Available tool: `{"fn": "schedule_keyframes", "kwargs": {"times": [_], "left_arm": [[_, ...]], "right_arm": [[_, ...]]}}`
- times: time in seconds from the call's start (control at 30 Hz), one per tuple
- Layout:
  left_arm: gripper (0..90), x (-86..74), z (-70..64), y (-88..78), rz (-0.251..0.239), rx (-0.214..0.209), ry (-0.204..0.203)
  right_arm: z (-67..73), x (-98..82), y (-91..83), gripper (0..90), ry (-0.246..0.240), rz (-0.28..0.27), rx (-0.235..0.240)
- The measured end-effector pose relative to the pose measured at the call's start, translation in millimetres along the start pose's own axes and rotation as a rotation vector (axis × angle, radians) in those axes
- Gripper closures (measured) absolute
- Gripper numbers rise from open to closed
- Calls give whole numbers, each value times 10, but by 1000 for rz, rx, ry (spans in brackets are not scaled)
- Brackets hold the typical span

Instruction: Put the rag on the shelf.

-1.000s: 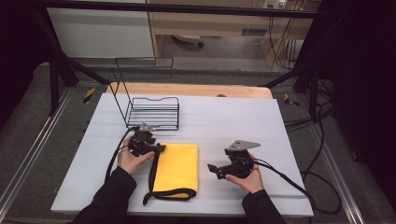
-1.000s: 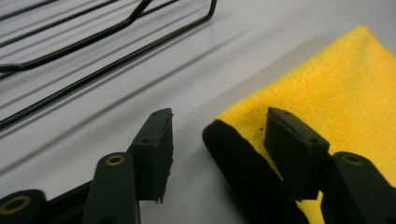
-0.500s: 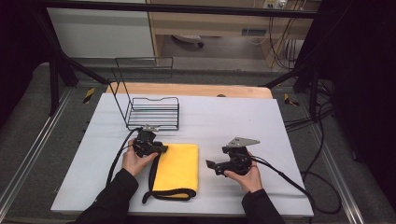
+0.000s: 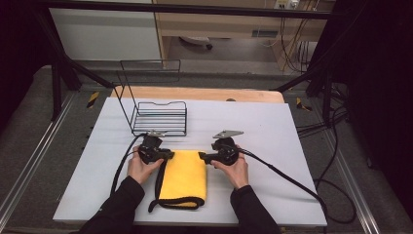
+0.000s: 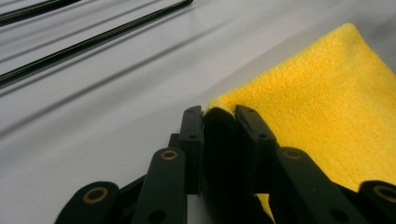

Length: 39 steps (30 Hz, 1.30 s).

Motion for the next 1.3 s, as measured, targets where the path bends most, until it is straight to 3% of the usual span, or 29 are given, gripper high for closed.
{"fn": "schedule_keyframes", "kwargs": {"times": [0.23,0.4,0.63,0.73,0.83,1.07,1.3], "left_arm": [[733,-8,-20,0,-9,15,43],[733,-11,-14,-2,-8,8,49],[737,-16,-15,-1,-18,5,48],[751,-13,-25,-1,-25,8,49],[774,-9,-39,-3,-28,19,61],[799,-2,-40,-32,-56,30,46],[803,58,-65,-190,-120,39,47]], "right_arm": [[-65,-80,218,509,44,73,-23],[-55,-127,244,622,70,104,-16],[-23,-145,260,788,157,130,17],[-11,-139,253,827,166,131,23],[-12,-129,246,838,172,130,31],[19,-102,207,844,152,97,26],[98,26,65,844,124,10,45]]}}
Point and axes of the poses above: each handheld gripper's, and its own axes: y roughly forward along the jaws, x roughly out of its top, z roughly to its left, the point moved 7 cm from there along y, roughly forward along the jaws, and after that the axes turned 5 degrees about -z, right-handed, at the moved point
